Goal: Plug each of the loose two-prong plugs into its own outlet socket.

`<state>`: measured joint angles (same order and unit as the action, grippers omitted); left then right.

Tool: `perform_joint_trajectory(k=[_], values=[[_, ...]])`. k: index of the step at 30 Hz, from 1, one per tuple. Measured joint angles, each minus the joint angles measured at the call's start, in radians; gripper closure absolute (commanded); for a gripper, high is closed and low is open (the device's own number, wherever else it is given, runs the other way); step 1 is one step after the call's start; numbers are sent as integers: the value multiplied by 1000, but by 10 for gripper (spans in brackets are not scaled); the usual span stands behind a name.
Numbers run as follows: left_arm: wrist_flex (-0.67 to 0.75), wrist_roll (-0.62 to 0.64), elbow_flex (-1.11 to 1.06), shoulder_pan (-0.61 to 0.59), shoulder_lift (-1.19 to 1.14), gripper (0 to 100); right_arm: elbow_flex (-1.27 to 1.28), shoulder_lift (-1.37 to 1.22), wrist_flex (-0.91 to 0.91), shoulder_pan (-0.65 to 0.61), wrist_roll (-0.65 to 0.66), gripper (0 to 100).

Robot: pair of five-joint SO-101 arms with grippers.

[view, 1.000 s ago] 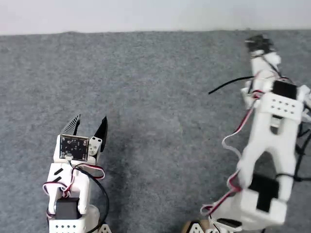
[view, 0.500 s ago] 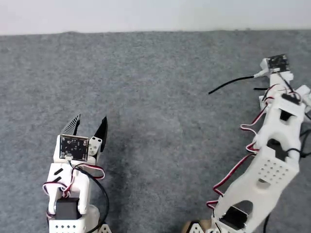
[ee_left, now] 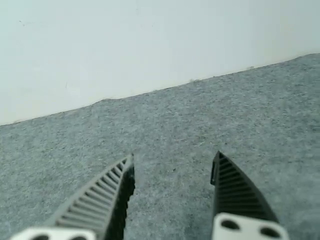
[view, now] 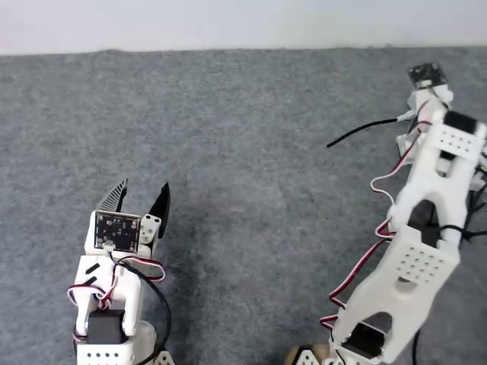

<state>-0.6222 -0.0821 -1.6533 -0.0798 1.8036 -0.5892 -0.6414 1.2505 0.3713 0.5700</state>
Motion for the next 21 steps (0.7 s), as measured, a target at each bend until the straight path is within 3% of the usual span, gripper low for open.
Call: perform_joint_trajectory(k=[6,11,15,21], values=[[-15,0,83,0,0,754,-81,135,278,-115,-114,580],[-138,0,213,0,0,754,-83,295,477,-281,-215,603],[-279,0,305,0,0,754,-23,437,505,-400,-305,623],[-499,0,428,0,0,754,322,740,497,-575,-384,622]])
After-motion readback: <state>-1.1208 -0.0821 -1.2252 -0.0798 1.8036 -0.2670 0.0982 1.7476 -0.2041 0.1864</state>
